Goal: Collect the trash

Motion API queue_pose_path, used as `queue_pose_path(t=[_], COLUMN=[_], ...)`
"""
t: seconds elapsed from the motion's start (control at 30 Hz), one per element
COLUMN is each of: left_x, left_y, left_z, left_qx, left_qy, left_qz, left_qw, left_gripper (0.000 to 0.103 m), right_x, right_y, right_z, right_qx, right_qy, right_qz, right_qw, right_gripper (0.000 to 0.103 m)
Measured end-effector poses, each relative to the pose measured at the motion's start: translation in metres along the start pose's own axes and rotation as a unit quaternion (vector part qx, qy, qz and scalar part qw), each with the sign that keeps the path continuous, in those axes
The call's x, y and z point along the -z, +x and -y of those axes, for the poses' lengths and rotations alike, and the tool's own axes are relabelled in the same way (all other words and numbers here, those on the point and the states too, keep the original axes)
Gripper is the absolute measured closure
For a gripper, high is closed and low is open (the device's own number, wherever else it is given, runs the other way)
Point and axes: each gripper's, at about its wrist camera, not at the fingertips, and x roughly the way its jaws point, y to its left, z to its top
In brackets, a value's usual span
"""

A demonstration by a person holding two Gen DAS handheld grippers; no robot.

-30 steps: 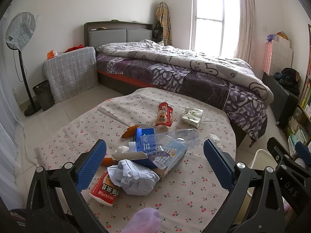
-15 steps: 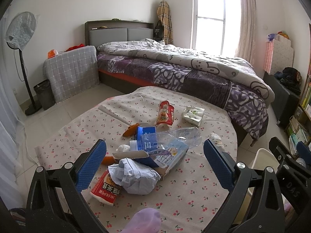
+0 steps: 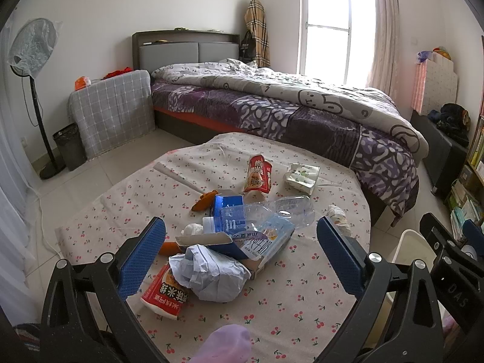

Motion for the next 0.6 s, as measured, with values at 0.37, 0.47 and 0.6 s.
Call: queue_pose_path(t=[0.37, 0.47, 0.6], left_x=[0.010, 0.008, -0.005], left_y=[0.000, 0.003, 0.008], left_z=[-0.009, -0.008, -0.032], left_qx=[0.000, 0.000, 0.001], left_qy=[0.003, 0.005, -0.007], left_qz=[-0.005, -0.012, -0.017], left_qw=[1.0000, 0.9999, 0.9998], left_gripper=[0.007, 0.007, 0.007], right_x=[0.007, 0.006, -0.006], right_y=[0.003, 0.008, 0.015], right_z=[-0.003, -0.006, -0.014], right_qx=[-0.005, -0.017, -0.041], right_qy=[-0.004, -0.004, -0.003], right_qz=[-0.012, -0.031, -0.064], right_qw=[1.000, 0.999, 0.997], right_gripper=[0.005, 0.005, 0.005])
